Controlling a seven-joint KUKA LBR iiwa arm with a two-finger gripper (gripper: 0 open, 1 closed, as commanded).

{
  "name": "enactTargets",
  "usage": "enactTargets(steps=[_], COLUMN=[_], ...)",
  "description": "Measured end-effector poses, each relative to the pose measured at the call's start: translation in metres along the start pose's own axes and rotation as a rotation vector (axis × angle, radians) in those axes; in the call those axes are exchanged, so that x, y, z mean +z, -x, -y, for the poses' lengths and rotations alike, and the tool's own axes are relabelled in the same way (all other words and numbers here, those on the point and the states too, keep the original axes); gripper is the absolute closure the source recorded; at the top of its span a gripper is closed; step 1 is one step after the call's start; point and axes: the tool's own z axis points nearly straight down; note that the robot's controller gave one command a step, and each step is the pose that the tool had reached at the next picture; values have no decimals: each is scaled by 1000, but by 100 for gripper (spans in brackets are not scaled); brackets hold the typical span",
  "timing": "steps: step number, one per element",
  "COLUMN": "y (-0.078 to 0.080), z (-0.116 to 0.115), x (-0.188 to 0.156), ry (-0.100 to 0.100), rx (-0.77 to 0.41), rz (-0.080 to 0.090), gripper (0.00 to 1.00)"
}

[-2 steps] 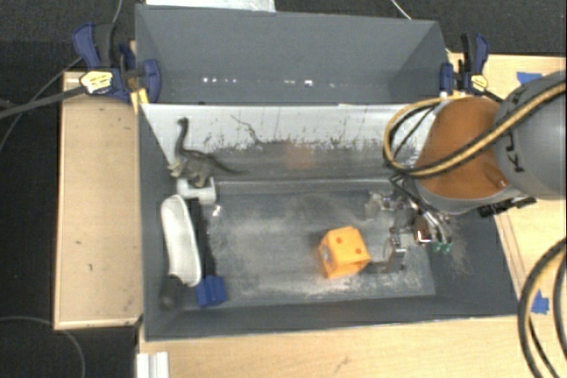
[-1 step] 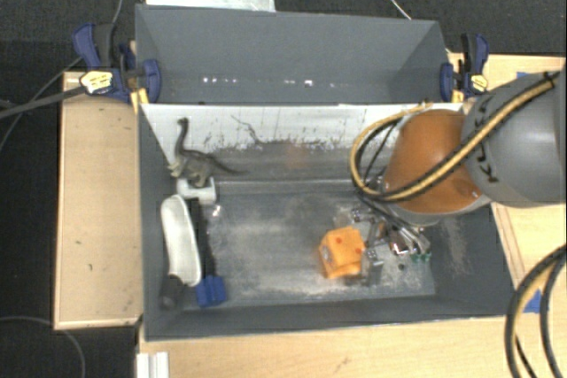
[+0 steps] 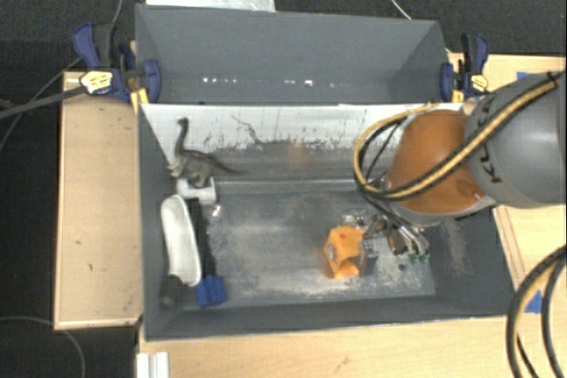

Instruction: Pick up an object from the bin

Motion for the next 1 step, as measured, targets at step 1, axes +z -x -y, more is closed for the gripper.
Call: enactTargets(steps=[1], y=[0], z=[1], x=[0], ry=[-1], rx=[-1], rz=[0], gripper=[100])
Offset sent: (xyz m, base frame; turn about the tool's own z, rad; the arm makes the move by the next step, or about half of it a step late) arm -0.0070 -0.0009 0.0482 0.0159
